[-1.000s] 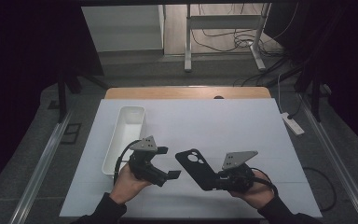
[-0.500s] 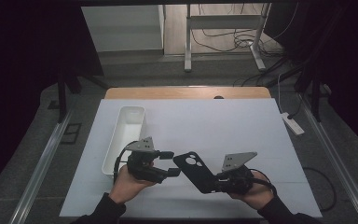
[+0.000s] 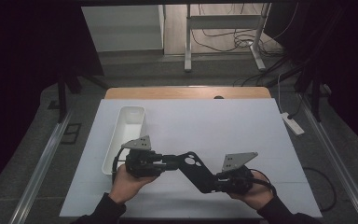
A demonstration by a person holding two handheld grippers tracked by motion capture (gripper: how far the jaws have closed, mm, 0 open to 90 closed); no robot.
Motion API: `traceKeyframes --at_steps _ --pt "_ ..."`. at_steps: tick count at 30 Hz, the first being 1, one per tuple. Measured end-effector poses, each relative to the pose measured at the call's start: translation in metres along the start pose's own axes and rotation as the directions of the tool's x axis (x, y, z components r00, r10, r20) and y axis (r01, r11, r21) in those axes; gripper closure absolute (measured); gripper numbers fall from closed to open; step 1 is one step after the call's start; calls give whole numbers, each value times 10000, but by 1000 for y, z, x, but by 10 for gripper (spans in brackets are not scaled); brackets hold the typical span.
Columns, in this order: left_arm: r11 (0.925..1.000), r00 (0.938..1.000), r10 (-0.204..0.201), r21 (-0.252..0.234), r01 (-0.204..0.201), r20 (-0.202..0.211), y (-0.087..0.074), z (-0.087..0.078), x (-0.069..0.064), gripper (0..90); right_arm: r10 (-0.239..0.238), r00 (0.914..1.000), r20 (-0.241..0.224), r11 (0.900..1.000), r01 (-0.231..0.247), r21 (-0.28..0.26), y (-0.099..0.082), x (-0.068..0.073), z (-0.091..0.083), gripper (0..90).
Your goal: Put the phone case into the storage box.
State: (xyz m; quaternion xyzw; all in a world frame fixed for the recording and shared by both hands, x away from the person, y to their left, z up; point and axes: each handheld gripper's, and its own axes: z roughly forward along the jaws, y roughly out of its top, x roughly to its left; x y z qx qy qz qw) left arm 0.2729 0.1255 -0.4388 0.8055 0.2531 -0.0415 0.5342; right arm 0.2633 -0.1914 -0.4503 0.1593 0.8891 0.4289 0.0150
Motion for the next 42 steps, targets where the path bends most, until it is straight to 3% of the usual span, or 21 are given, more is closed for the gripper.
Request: traceKeyframes --at_steps 9,20,31,34,35,42 --pt "10000 9999 -48 16 48 157 0 3 -1 760 -88 10000 36 10000 89 -24 1 2 1 850" --pt "9995 9977 -219 -212 233 644 -1 2 3 807 44 9999 111 10000 -43 -75 0 1 1 851" --pt "9996 9981 -209 -177 219 586 1 2 2 821 -74 9995 314 9998 68 174 0 1 6 841" --pt "9999 9986 -99 -126 105 523 3 2 0 822 -125 9985 526 9994 107 343 0 1 9 773" --pt "10000 9992 -34 -63 36 394 5 3 -1 822 -117 9979 634 9990 89 437 1 2 10 716" --pt "9997 9998 149 200 -147 -102 12 3 -3 822 -132 9954 944 9966 55 818 0 2 15 561"
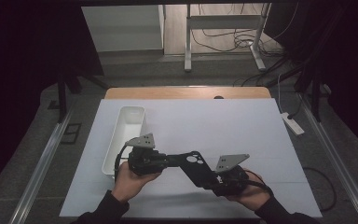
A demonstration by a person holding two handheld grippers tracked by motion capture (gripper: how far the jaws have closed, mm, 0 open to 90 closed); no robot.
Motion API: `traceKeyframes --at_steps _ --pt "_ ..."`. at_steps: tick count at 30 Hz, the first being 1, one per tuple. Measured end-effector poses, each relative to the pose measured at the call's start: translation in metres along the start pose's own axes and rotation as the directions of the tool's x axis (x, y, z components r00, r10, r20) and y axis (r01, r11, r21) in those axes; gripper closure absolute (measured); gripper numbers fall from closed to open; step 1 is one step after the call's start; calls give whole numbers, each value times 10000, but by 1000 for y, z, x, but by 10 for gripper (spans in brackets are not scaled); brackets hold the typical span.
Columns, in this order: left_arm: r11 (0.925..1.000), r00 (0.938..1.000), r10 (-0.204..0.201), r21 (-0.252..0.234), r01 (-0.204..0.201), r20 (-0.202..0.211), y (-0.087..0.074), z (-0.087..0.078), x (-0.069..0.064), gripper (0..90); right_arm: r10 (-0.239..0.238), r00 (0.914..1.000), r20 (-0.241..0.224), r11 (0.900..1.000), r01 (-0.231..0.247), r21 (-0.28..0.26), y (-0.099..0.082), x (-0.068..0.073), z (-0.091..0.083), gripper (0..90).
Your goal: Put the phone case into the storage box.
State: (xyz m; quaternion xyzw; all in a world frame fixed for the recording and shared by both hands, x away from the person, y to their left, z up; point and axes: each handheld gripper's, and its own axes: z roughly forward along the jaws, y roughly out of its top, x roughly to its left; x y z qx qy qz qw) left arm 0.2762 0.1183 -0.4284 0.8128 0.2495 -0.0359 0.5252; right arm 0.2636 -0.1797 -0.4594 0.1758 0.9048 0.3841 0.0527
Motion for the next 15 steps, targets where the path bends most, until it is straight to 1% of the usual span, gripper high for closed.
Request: traceKeyframes --at_steps 2,3,4,5,6,9,11,12,14,15 --pt "9999 9998 90 94 -88 -158 1 -2 1 821 62 10000 -17 9999 -62 78 -1 -1 -1 506" --pt "9999 9998 90 94 -88 -158 1 -2 1 821 127 9999 -26 9999 -127 56 -1 -2 -2 497" --pt "9998 9997 119 141 -116 -225 2 -3 1 821 195 9998 -3 9997 -195 111 -2 -2 -3 466" --pt "9997 9995 169 202 -163 -283 2 -5 2 821 195 9998 -3 9997 -195 111 -2 -2 -3 466" --pt "9997 9993 172 200 -166 -328 2 -6 3 820 335 9994 4 9992 -335 204 -3 -3 -4 435" --pt "9996 9989 170 228 -160 -428 3 -11 5 820 564 9976 391 9976 -578 373 -6 -5 -7 371" --pt "9996 9985 195 230 -183 -520 4 -15 6 820 618 9955 711 9965 -656 524 -9 -7 -10 347" --pt "9995 9983 198 240 -185 -548 5 -16 7 820 601 9943 885 9960 -656 608 -11 -8 -12 298" --pt "9994 9977 214 299 -195 -643 6 -19 8 820 589 9916 1151 9951 -675 725 -14 -7 -15 230" --pt "9992 9974 215 341 -192 -689 6 -21 9 820 560 9904 1268 9946 -664 795 -15 -8 -16 209"
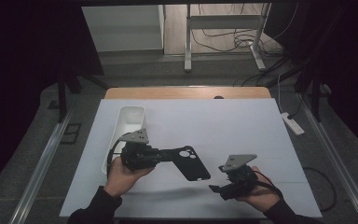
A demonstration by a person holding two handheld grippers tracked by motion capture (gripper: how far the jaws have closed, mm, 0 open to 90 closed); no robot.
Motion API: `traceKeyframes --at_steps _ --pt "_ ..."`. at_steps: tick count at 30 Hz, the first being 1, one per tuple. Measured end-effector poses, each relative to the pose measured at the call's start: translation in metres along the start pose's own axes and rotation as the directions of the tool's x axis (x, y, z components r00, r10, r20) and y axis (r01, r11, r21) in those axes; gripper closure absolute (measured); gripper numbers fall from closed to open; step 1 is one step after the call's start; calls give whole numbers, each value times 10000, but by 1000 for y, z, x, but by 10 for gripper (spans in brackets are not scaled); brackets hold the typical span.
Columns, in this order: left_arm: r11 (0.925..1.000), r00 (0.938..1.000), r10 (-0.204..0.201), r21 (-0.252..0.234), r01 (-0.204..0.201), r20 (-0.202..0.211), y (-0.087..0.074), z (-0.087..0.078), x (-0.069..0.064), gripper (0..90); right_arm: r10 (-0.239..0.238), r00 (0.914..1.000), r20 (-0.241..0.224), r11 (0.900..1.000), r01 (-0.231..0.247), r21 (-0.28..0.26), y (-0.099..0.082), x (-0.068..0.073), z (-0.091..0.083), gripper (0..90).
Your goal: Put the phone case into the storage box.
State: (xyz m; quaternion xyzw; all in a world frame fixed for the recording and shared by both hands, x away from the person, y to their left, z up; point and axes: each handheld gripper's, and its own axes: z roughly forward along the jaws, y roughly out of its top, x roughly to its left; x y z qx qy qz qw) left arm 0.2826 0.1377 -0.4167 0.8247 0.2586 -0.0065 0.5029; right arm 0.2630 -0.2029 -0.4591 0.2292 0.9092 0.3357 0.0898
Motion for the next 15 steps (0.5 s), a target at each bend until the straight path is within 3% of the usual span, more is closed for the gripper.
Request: traceKeyframes --at_steps 6,15 --pt "9998 9997 -53 174 57 -229 2 -9 5 819 713 9974 61 9972 -714 229 -12 -7 -8 93" --pt "9996 9987 -176 232 187 -477 5 -22 13 819 1165 9924 408 9931 -1168 55 -28 -15 -18 0"
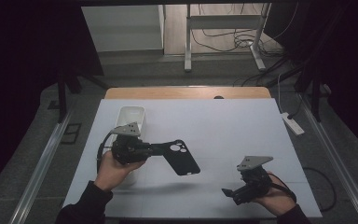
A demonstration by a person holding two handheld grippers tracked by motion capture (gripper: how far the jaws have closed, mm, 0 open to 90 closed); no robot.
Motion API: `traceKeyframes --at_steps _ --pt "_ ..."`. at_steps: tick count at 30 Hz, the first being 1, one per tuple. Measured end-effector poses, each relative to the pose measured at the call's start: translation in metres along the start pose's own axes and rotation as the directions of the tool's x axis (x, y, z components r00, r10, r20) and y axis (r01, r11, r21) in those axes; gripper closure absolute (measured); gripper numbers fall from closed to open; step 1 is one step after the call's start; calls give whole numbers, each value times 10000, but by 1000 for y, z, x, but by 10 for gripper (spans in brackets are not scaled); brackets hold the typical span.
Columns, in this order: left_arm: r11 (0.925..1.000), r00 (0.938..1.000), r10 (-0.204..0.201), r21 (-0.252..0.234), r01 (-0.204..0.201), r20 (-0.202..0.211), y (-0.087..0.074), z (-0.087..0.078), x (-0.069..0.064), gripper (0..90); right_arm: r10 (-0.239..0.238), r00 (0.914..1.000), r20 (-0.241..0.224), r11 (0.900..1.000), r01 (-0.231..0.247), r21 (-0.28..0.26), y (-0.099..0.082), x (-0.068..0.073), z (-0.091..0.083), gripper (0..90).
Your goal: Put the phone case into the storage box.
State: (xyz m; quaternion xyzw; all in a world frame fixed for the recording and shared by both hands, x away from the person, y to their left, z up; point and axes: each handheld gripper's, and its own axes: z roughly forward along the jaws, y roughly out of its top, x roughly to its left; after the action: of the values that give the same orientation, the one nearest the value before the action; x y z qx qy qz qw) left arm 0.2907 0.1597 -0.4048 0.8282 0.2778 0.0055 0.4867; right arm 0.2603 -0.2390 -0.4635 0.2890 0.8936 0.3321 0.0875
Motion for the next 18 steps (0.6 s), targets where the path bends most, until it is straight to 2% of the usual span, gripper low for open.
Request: traceKeyframes --at_steps 5,10,18 --pt "10000 9999 2 -10 -2 -110 0 -7 6 819 373 9991 208 9992 -369 -160 -12 -4 -7 0" --pt "9999 9998 -105 -70 104 -159 0 -13 11 819 863 9953 432 9946 -835 -623 -21 -10 -19 0" --pt "9999 9995 -127 -83 124 -295 2 -25 15 819 1249 9893 750 9889 -1180 -898 -32 -13 -28 0"
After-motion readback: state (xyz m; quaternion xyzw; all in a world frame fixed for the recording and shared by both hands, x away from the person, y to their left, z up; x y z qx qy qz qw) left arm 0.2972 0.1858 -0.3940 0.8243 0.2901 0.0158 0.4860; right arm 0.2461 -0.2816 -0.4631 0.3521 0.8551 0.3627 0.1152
